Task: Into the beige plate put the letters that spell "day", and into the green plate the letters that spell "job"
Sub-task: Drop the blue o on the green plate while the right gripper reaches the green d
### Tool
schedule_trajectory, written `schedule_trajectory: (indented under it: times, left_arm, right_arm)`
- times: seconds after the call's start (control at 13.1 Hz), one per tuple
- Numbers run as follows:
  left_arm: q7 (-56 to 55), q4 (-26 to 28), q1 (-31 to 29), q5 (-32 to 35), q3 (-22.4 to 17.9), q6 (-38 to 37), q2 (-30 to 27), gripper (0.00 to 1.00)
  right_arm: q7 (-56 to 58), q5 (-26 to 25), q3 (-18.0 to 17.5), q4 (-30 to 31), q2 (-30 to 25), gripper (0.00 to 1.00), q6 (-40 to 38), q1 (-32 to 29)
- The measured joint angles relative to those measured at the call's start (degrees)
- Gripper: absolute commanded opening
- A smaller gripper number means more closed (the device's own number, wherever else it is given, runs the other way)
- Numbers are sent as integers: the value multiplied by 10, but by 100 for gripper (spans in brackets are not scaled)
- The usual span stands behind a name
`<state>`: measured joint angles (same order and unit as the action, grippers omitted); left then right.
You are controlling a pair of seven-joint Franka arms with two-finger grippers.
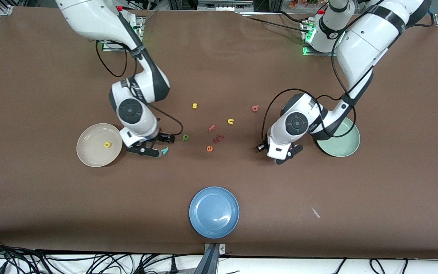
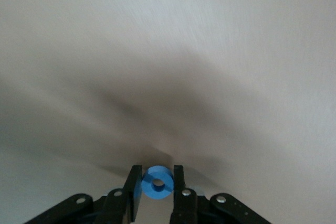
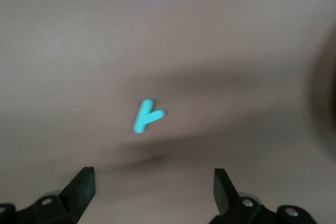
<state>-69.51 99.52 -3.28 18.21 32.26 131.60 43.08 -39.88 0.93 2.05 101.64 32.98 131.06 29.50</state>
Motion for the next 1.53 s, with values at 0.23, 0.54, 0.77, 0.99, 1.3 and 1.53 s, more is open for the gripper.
schedule_trajectory:
  times: [0.23, 0.54, 0.77, 0.99, 1.3, 1.53]
  left_arm:
    - [76, -12, -98, -4, 68, -125, -49, 13]
    - [251, -7, -253, -5, 128, -273, -83, 14]
    - [385, 15, -334, -1, 124, -302, -78, 14]
    - [443, 36, -383, 37, 122, -300, -54, 15]
    - [443, 68, -383, 59, 111, -246, -21, 86]
    - [442, 72, -384, 59, 107, -235, -20, 100]
  right_arm:
    - [-48, 0, -1, -24, 24, 100, 0, 24]
    - [-76, 0, -8, -29, 44, 100, 10, 37]
    - [-94, 0, -10, -40, 58, 99, 11, 49]
    - [-99, 0, -10, -50, 68, 95, 11, 55]
    - [-99, 0, -10, -51, 73, 77, 23, 55]
    - [-100, 19, -10, -51, 74, 70, 31, 55]
